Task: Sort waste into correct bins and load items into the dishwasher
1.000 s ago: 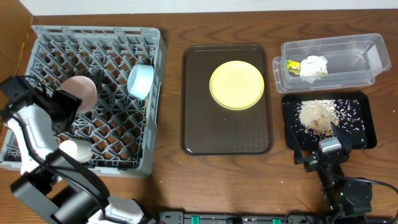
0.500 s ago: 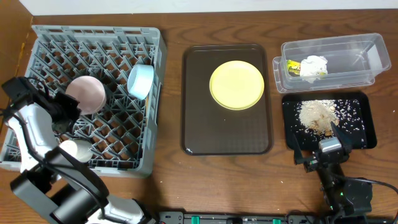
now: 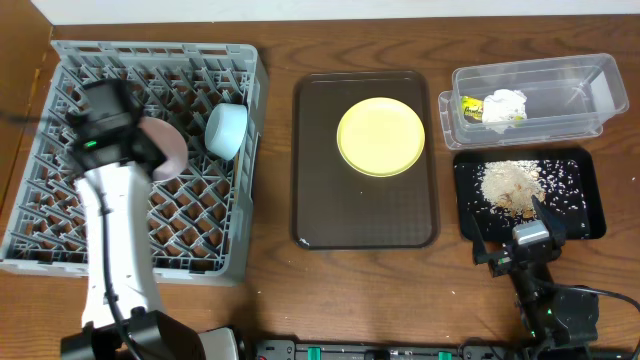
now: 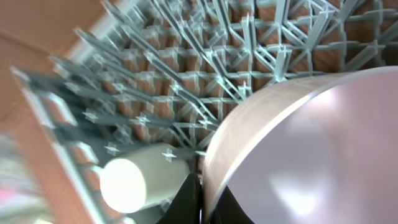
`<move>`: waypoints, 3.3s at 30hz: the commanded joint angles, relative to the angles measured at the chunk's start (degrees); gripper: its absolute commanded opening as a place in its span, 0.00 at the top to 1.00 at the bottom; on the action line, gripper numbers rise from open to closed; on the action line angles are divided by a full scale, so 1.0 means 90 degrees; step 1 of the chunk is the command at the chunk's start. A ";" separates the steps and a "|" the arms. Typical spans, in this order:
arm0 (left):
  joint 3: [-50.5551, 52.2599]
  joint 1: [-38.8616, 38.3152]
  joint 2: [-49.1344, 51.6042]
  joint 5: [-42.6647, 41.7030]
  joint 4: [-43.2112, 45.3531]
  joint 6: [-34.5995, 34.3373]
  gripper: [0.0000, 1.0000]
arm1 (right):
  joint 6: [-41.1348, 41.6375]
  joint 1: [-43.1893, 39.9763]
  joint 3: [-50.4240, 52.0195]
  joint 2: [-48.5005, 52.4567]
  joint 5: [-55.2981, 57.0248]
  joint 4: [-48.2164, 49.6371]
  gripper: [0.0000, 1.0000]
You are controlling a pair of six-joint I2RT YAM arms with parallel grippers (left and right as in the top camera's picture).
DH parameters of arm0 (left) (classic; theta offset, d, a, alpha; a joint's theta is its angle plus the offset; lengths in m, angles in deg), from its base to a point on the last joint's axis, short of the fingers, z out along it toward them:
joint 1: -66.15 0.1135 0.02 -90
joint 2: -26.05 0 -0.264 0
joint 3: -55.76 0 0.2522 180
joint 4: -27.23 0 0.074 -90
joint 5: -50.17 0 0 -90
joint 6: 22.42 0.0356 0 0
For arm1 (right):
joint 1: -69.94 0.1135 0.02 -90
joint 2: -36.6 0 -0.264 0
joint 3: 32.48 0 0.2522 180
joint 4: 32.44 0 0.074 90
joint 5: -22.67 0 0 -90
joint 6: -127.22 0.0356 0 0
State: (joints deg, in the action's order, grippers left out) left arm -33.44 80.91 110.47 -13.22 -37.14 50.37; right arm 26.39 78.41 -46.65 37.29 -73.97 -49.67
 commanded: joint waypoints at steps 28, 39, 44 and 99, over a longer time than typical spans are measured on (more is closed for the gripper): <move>0.1923 -0.2455 0.0160 0.4673 0.0044 0.0287 0.92 | -0.0041 -0.0027 0.0010 -0.0034 -0.0032 -0.0019 0.01; 0.2310 -0.2523 0.0347 0.4600 0.0546 0.0289 0.93 | -0.0041 -0.0029 0.0010 -0.0034 -0.0032 -0.0017 0.01; 0.2310 -0.2769 0.0444 0.4624 0.0551 0.0291 0.92 | -0.0041 -0.0027 0.0010 -0.0034 -0.0032 -0.0017 0.01; 0.1953 -0.3830 0.0323 0.2225 -0.1994 -0.2268 0.19 | -0.0041 -0.0027 0.0010 -0.0032 -0.0032 -0.0017 0.01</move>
State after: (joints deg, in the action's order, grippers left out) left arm -13.44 46.53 114.45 13.40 -54.32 33.93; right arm 26.37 78.41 -46.65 37.29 -73.97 -49.67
